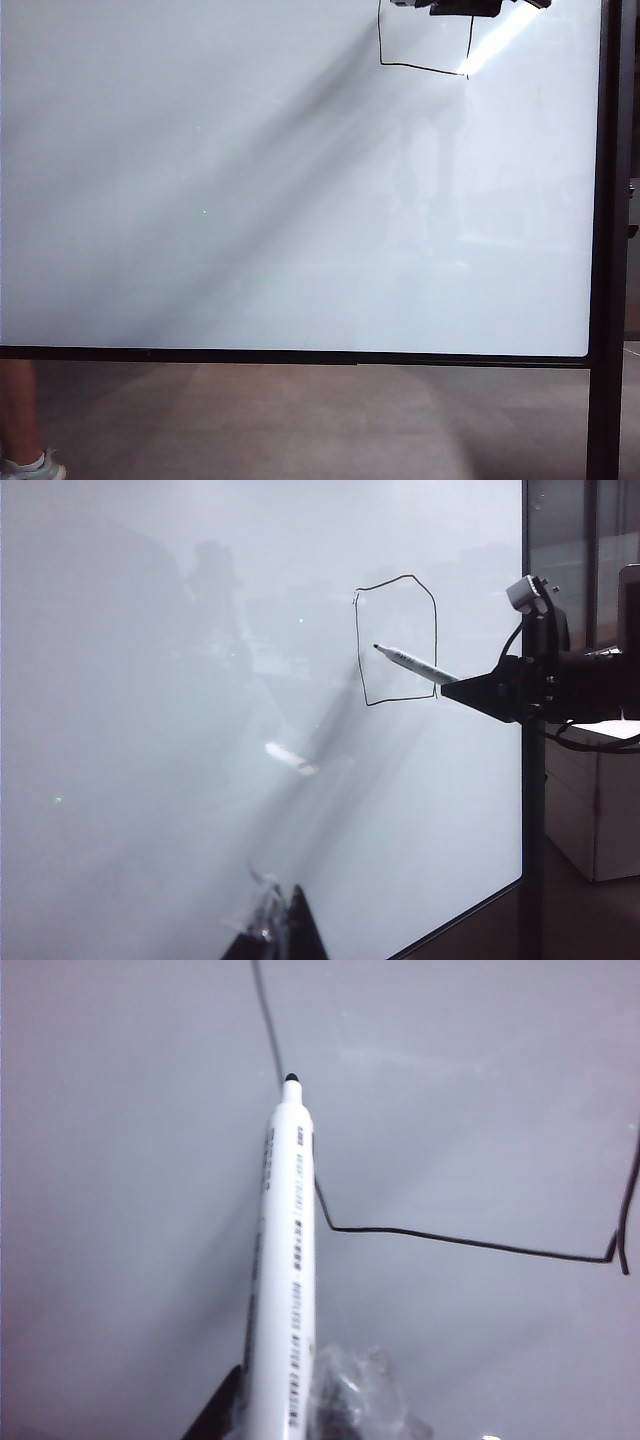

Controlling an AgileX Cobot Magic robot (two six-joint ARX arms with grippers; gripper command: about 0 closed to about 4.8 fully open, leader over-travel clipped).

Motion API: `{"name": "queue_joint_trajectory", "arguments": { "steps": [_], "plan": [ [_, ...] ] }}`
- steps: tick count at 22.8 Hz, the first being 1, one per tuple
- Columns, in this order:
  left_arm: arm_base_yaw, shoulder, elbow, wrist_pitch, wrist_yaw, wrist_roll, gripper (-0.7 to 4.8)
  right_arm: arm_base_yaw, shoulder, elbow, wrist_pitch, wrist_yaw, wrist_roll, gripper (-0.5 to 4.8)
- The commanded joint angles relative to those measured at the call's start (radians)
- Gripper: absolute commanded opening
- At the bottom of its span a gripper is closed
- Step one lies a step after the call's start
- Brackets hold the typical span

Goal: Reach to the right to find the marker pen, pick it up, and write the number 8 on the whiteboard.

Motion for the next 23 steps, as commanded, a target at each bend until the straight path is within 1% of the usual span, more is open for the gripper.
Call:
{"name": "queue_joint_trajectory", "arguments": {
  "steps": [1, 6, 12, 23],
  "plan": [
    [0.000, 0.000, 0.003, 0.013, 0.001, 0.000, -0.05, 0.001, 0.012, 0.036, 0.023, -0.005, 0.003, -0.05],
    [0.000, 0.000, 0.003, 0.013, 0.001, 0.000, -0.05, 0.013, 0.039, 0.073, 0.021, -0.011, 0.003, -0.05],
    [-0.001, 0.000, 0.003, 0.013, 0.001, 0.000, -0.05, 0.016, 0.045, 0.074, 0.016, -0.008, 0.003, -0.05],
    [-0.001, 0.000, 0.003, 0.013, 0.001, 0.000, -0.05, 0.001, 0.044, 0.074, -0.027, 0.060, -0.008, -0.05]
  ]
}}
